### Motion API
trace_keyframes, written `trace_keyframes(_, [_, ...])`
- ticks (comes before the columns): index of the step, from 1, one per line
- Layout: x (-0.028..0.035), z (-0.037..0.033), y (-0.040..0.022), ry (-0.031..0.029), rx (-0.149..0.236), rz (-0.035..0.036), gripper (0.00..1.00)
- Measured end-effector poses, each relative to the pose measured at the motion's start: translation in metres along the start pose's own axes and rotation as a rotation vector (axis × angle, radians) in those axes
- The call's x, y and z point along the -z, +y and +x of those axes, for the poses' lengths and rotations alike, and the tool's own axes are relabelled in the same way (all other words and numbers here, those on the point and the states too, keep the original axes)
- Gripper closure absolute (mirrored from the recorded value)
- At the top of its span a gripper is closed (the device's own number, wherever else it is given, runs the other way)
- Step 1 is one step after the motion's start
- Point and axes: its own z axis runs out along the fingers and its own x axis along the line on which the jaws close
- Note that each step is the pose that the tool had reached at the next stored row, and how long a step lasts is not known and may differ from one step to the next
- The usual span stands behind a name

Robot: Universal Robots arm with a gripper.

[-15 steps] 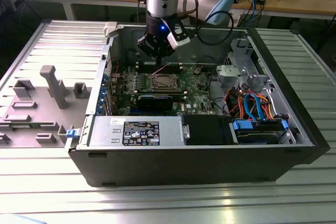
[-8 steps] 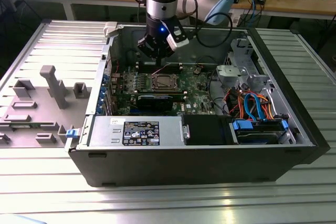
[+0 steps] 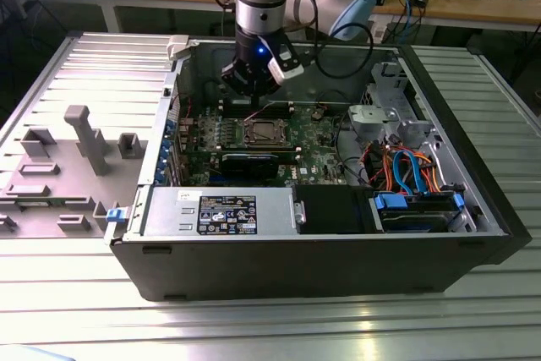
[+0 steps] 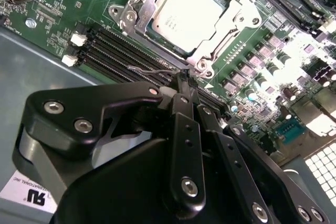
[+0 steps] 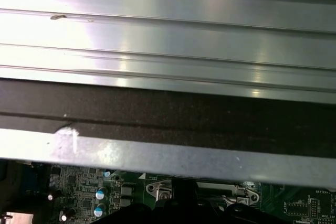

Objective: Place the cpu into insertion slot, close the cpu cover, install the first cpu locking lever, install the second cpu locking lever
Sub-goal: 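Install the first cpu locking lever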

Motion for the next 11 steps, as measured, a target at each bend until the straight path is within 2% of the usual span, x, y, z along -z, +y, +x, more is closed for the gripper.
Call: trace_keyframes(11, [-0.0072, -0.0002, -0.0003, 0.0, 0.0, 0.0001, 0.89])
